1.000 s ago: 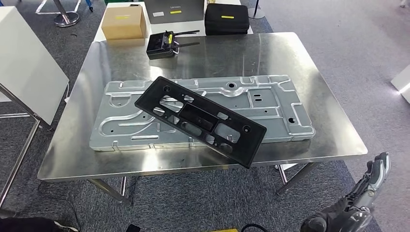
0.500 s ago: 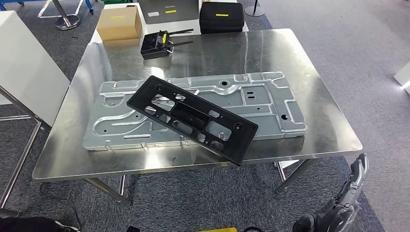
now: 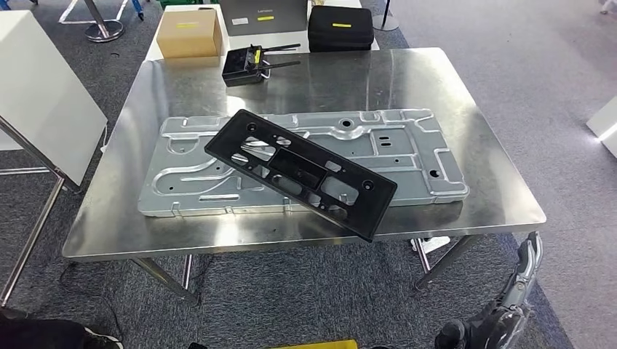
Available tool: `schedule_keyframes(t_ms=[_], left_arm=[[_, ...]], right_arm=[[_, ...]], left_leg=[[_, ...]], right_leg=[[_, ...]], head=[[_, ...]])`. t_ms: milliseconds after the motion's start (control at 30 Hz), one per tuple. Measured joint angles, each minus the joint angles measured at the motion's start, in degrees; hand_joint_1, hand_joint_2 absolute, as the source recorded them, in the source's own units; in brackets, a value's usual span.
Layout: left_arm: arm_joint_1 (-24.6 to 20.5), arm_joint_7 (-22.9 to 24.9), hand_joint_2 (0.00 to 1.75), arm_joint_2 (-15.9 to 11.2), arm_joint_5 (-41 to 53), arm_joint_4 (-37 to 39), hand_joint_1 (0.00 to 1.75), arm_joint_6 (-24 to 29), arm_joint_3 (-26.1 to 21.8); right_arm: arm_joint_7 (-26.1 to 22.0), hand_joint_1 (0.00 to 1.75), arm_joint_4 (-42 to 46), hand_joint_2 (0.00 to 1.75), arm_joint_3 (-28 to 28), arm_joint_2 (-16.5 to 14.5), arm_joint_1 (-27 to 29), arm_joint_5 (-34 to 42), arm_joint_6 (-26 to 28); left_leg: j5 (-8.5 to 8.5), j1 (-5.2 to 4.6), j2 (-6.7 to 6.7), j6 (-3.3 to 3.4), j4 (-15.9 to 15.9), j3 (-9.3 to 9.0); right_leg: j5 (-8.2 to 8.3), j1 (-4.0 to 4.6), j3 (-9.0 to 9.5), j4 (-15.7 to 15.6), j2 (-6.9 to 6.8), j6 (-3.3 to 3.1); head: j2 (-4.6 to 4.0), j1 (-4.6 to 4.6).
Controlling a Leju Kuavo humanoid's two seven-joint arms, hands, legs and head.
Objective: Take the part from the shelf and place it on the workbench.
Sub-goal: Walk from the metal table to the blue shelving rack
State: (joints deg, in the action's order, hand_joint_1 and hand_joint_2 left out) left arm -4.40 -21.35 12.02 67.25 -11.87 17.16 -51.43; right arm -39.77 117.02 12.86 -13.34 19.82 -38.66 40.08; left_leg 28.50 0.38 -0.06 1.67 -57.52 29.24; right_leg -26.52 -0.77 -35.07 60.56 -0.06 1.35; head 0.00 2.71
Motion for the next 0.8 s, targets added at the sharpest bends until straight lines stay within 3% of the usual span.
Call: schedule_keyframes(t_ms=[100, 133, 167, 200, 300, 367, 433, 500, 567, 633, 667, 700, 733, 800], left_arm=[[-0.01, 0.00, 0.00, 0.01, 0.05, 0.00, 0.00, -0.01, -0.02], [0.04, 0.00, 0.00, 0.01, 0.07, 0.00, 0.00, -0.01, -0.02], [0.09, 0.00, 0.00, 0.01, 0.07, 0.00, 0.00, -0.02, -0.02], [0.11, 0.00, 0.00, 0.01, 0.08, 0.00, 0.00, -0.02, -0.02], [0.10, 0.00, 0.00, 0.04, 0.12, 0.00, 0.00, -0.01, -0.03], [0.07, -0.02, 0.00, 0.09, 0.14, 0.00, 0.00, -0.01, -0.04], [0.04, -0.05, 0.00, 0.10, 0.14, 0.00, 0.00, -0.02, -0.04], [0.04, -0.07, 0.00, 0.10, 0.12, 0.00, 0.00, -0.01, -0.07], [0.04, -0.09, 0.00, 0.09, 0.10, 0.00, 0.00, 0.02, -0.10], [0.08, -0.15, 0.00, 0.08, 0.10, 0.00, 0.00, 0.03, -0.15], [0.10, -0.19, 0.00, 0.07, 0.11, 0.00, 0.00, 0.03, -0.18], [0.11, -0.22, 0.00, 0.06, 0.12, 0.00, 0.00, 0.04, -0.20], [0.10, -0.24, 0.00, 0.06, 0.13, 0.00, 0.00, 0.05, -0.22], [0.02, -0.26, 0.00, 0.05, 0.14, 0.00, 0.00, 0.07, -0.22]], right_arm=[[-0.01, 0.00, 0.00, 0.00, -0.16, -0.01, 0.12, 0.26, 0.01], [-0.01, 0.00, 0.00, 0.00, -0.28, -0.02, 0.20, 0.43, 0.01], [-0.01, 0.00, 0.00, 0.00, -0.42, -0.02, 0.28, 0.58, 0.01], [-0.01, 0.00, 0.00, 0.00, -0.53, -0.03, 0.35, 0.72, 0.01], [-0.01, 0.00, 0.01, 0.00, -0.70, -0.08, 0.41, 0.89, 0.01], [-0.01, 0.00, 0.05, 0.00, -0.77, -0.11, 0.46, 0.89, 0.01], [-0.01, 0.00, 0.09, 0.00, -0.89, -0.18, 0.56, 0.90, 0.01], [-0.01, 0.00, 0.08, 0.00, -1.01, -0.38, 0.59, 0.91, 0.01], [-0.01, 0.00, 0.06, 0.00, -1.09, -0.60, 0.59, 0.91, 0.01], [-0.01, 0.00, -0.02, 0.00, -1.18, -0.70, 0.60, 0.91, 0.01], [-0.01, 0.00, -0.09, 0.00, -1.21, -0.72, 0.61, 0.91, 0.01], [-0.01, 0.00, -0.15, 0.00, -1.25, -0.73, 0.62, 0.91, 0.01], [-0.01, 0.00, -0.19, 0.00, -1.27, -0.74, 0.63, 0.91, 0.01], [-0.01, 0.00, -0.22, 0.00, -1.30, -0.83, 0.64, 0.91, 0.01]], left_leg=[[-0.88, -0.06, 0.29, 0.90, 0.08, 0.91], [-1.07, -0.17, 0.36, 1.01, -0.02, 1.30], [-1.22, -0.27, 0.41, 1.04, -0.16, 1.64], [-1.31, -0.35, 0.42, 1.04, -0.33, 1.93], [-1.40, -0.57, 0.40, 0.86, -0.83, 2.33], [-1.54, -0.67, 0.42, 0.41, -1.04, 2.57], [-1.85, -0.68, 0.46, -0.24, -0.98, 2.75], [-0.90, -0.61, 0.38, -0.93, -1.83, 3.18], [2.72, -0.36, 0.28, -1.62, -6.27, 4.91], [6.70, -0.02, 0.29, -2.20, -13.25, 7.41], [7.49, 0.16, 0.30, -2.43, -15.41, 7.97], [7.13, 0.32, 0.31, -2.61, -15.45, 7.48], [5.83, 0.49, 0.32, -2.76, -13.21, 5.88], [2.97, 0.67, 0.23, -2.90, -5.49, 1.30]], right_leg=[[-6.27, -0.05, -3.74, 9.39, 0.05, 0.39], [-7.74, -0.05, -4.89, 12.66, 0.05, 0.45], [-8.13, -0.03, -5.23, 14.25, 0.05, 0.43], [-7.49, 0.00, -4.49, 13.74, 0.05, 0.32], [-3.28, 0.40, 2.04, 3.00, 0.02, -0.66], [-2.29, 0.81, 4.24, -1.45, -0.02, -1.27], [-1.90, 0.88, 4.06, -1.87, 0.01, -1.70], [-1.14, 0.53, 3.89, -2.47, -0.10, -2.28], [-0.44, 0.26, 3.46, -2.88, -0.32, -2.72], [0.06, 0.24, 2.64, -2.79, -0.45, -2.83], [0.31, 0.21, 2.21, -2.68, -0.48, -2.74], [0.52, 0.13, 1.77, -2.49, -0.49, -2.59], [0.68, 0.01, 1.35, -2.22, -0.49, -2.43], [0.88, -0.09, 0.63, -1.49, -0.48, -1.96]], head=[[0.00, 0.05], [0.00, 0.04], [0.00, 0.04], [0.00, 0.04], [0.00, 0.03], [0.00, 0.02], [0.00, 0.01], [0.00, -0.03], [0.00, -0.10], [0.00, -0.13], [0.00, -0.13], [0.00, -0.13], [0.00, -0.13], [0.00, -0.14]])
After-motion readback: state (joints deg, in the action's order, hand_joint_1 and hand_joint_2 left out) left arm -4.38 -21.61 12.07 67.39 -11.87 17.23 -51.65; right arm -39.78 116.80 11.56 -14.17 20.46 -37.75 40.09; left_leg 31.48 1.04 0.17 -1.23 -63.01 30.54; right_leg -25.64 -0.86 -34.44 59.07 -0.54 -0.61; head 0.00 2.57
